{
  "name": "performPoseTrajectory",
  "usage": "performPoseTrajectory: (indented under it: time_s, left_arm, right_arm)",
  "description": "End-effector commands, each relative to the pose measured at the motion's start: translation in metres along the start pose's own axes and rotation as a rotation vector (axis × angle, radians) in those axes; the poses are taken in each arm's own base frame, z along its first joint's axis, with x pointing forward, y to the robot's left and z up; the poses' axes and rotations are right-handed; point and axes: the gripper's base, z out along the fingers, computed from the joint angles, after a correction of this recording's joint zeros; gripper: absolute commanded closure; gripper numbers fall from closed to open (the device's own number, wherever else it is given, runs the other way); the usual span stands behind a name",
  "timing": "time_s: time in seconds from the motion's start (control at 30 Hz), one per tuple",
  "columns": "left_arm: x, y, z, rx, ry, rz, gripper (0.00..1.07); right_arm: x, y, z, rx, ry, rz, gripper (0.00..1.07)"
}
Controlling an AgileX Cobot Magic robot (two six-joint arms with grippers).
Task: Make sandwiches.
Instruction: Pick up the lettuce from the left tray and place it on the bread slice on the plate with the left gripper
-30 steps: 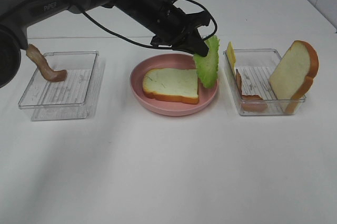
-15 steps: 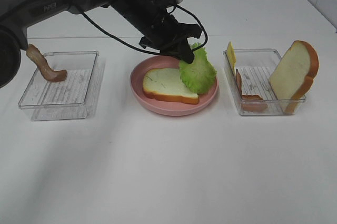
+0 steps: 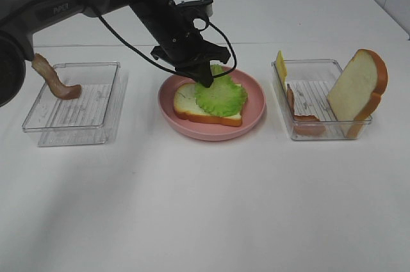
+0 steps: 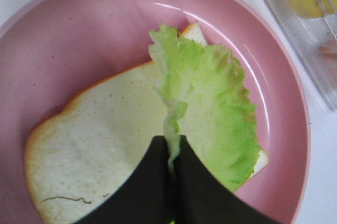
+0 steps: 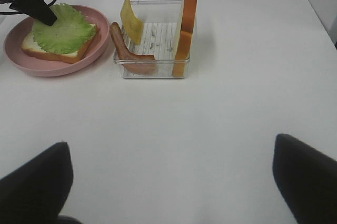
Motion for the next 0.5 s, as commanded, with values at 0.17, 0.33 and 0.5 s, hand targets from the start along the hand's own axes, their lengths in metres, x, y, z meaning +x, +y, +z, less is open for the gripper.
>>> performPoseTrajectory:
  time_s: [0.17, 0.33, 0.5]
  left_arm:
    - [-0.0010, -0.0023, -0.0024, -0.010, 0.002, -0.007, 1.07]
    - [-0.0003, -0.0005, -0.0029, -0.032, 0.010, -0.018, 0.94]
    - [-0.0024, 0.0003, -0.0107, -0.073, 0.003, -0.046, 0.35]
  right_arm:
    - [0.0024, 0.0001, -0.0026, 0.002, -0.021, 0.000, 0.09]
    - [0.0024, 0.0001, -0.0026, 0.002, -0.021, 0.000, 0.09]
    - [0.0024, 0.0001, -0.0026, 0.002, -0.021, 0.000, 0.09]
